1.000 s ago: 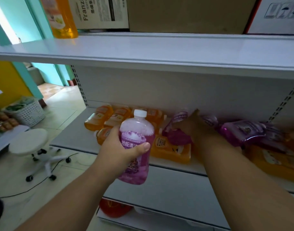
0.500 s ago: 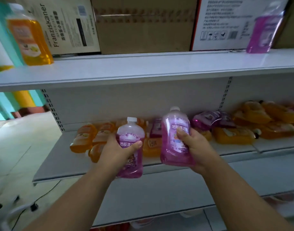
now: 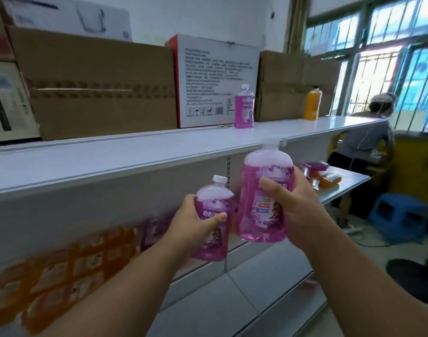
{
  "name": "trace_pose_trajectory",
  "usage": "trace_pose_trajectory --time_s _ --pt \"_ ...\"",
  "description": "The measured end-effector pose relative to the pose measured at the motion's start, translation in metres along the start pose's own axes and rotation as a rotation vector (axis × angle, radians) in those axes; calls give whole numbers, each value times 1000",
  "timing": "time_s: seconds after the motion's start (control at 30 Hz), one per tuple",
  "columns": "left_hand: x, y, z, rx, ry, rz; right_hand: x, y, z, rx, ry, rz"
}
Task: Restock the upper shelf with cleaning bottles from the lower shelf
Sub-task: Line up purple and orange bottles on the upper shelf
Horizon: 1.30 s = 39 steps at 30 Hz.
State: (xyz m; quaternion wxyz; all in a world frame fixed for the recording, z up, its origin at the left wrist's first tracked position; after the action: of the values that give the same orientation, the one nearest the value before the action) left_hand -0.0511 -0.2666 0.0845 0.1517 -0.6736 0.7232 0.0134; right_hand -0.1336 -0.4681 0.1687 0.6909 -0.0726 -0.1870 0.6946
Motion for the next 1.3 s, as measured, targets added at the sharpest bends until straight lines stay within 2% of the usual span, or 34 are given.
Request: trace_pose_trajectory --time_s 0.1,0.23,0.5,0.8,0.9,1.07,1.3 --pt "46 -24 -53 106 -44 58 -37 -18 41 -97 12 -58" --pt "99 -58 -122 229 -29 82 -89 -47 94 -211 -1 -45" --pt "174 -148 -218 270 50 57 -178 -124 146 -316 35 -6" --pt "231 -281 -254 332 36 44 -273 -236 147 -391 125 -91" --pt "244 -327 -265 316 29 -19 -303 -276 147 -377 141 -102" --pt "261 -387 -264 337 -132 -173 -345 -346 127 -366 146 -85" --pt "264 -431 -241 309 -284 -327 -367 -451 76 -323 188 132"
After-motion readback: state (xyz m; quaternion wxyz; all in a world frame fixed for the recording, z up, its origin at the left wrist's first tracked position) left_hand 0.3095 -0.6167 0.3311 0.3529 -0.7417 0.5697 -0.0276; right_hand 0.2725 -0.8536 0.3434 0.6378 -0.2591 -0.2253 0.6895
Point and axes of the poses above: each hand's wrist, its own y-axis away from the middle knuckle, its own x-axis out of the palm, z = x × y, the point moved 10 cm from there along -y, towards the middle knuckle, and after that the axes turned 5 degrees about y, right-handed, at the moved point
